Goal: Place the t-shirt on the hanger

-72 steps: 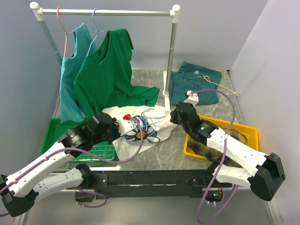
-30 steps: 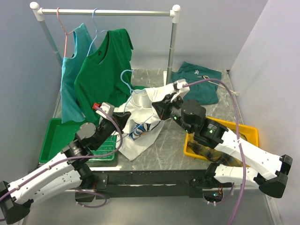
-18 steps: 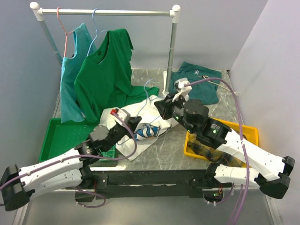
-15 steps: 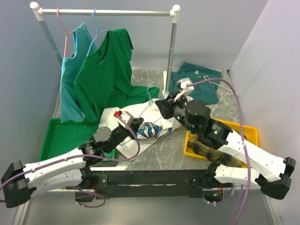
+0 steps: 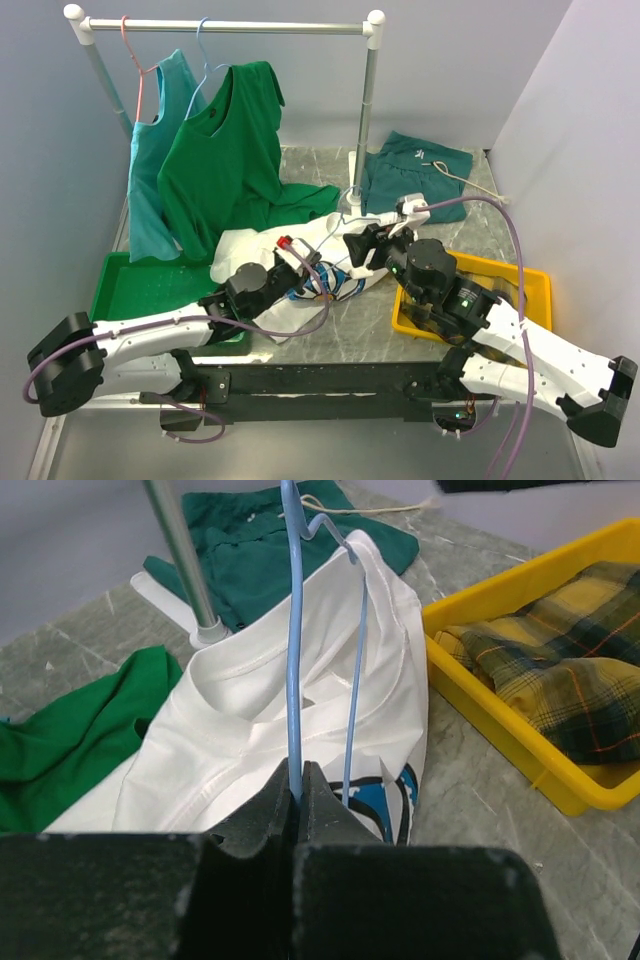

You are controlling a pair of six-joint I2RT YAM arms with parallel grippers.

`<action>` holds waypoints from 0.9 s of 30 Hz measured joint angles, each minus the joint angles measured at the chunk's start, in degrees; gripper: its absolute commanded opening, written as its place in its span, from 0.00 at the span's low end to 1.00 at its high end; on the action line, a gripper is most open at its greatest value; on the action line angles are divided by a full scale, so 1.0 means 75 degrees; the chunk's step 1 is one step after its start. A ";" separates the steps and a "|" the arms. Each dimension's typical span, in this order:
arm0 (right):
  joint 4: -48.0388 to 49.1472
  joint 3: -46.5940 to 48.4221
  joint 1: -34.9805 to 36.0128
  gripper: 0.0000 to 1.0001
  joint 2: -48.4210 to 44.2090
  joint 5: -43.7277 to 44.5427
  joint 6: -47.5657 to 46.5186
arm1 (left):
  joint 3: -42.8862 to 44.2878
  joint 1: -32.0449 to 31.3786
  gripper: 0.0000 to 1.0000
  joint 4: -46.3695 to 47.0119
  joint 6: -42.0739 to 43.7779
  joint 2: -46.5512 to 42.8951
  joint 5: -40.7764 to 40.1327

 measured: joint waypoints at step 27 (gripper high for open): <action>0.1405 -0.0181 -0.1003 0.00 0.1262 0.0338 -0.0423 | 0.1606 0.0000 0.35 -0.1786 0.0347 0.1032 0.1084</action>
